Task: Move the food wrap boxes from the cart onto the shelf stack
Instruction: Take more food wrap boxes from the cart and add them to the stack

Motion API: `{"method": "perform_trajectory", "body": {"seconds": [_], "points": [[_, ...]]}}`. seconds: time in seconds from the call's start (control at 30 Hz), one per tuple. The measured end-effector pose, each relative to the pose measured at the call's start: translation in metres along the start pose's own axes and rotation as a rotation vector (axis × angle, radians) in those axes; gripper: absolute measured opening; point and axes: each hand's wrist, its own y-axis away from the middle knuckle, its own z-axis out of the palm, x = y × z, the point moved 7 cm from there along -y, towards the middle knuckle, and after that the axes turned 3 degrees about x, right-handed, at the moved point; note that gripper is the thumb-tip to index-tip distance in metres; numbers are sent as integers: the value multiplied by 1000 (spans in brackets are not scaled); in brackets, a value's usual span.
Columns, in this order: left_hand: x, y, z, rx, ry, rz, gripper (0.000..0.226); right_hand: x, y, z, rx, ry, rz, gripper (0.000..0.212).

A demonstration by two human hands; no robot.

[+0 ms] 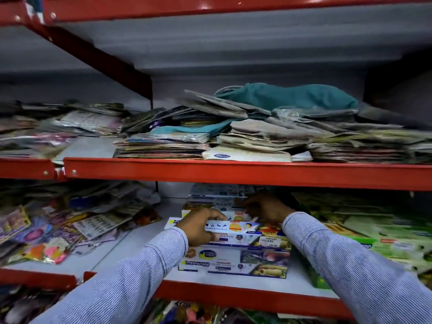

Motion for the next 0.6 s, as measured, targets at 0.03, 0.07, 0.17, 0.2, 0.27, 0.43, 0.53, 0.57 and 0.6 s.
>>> {"method": "perform_trajectory", "body": {"seconds": [0.03,0.07,0.17,0.2,0.27,0.43,0.53,0.57,0.6], "points": [[0,-5,1,6,7,-11,49,5,3,-2,-6,-100,46,29],[-1,-10,2,17,7,-25,49,5,9,-8,4,-152,63,28],[-2,-24,5,75,-21,-29,49,6,21,-19,20,-83,53,33],[-3,-27,6,97,-45,-20,49,7,24,-17,-5,-77,59,36],[-5,-32,9,149,-167,2,47,10,34,-9,-66,-76,78,42],[-15,-32,17,227,-281,51,45,15,50,11,22,78,69,59],[-20,-31,21,197,-258,84,47,13,54,15,165,43,56,54],[-21,-31,21,200,-255,91,47,13,55,16,191,22,54,53],[-22,-30,21,207,-255,98,47,12,56,17,214,9,49,52]]}}
